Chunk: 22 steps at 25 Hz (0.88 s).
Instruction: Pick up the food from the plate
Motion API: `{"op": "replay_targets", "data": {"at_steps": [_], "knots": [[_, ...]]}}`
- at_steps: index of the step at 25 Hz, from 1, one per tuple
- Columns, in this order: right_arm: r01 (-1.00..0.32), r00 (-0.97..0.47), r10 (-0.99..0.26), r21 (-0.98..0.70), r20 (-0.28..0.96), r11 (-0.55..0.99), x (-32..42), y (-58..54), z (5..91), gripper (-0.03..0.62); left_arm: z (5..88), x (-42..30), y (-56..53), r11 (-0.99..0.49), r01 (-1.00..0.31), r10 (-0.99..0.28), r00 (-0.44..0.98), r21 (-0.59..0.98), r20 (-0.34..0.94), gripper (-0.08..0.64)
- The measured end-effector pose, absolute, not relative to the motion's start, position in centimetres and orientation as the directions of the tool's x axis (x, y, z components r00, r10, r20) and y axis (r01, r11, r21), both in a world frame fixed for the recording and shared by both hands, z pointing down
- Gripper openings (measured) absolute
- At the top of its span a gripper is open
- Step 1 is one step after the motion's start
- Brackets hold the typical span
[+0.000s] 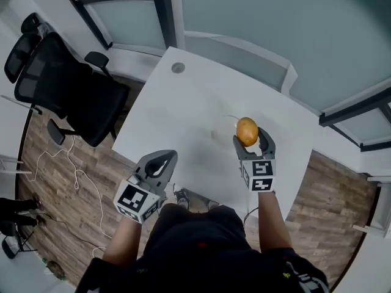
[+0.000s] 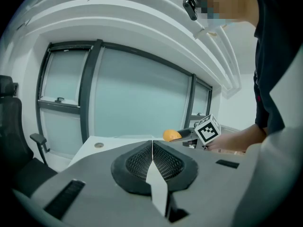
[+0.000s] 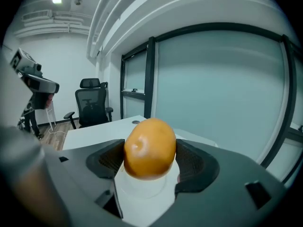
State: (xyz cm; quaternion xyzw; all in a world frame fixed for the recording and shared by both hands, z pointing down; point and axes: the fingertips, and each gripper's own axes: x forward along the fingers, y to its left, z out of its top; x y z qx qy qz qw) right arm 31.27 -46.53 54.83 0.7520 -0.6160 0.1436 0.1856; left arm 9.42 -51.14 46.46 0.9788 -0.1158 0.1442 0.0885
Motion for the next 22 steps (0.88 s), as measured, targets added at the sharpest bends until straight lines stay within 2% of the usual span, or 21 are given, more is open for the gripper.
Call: {"op": "replay_targets", "data": {"at_steps": [6,11,22], "knots": [[-0.976,0.217,-0.923,0.057,0.317,-0.21,29.3,-43.4,46.9,0.354,42.9,11.0,-50.5,-0.98,-0.179,-0.156,0.962,0.085,0.224,0.023],[-0.974,0.222,-0.954,0.082,0.201,-0.21,27.6,-41.7,40.6,0.354,40.3,12.4,-49.4,-0.991,-0.119,-0.108,0.981,0.06,0.163,0.023],[-0.965,0.241,-0.968,0.121,0.071,-0.232,26.2,-39.2,34.3,0.354,36.2,12.4,-49.3,-0.995,-0.1,-0.099,0.992,0.017,0.079,0.023]]}}
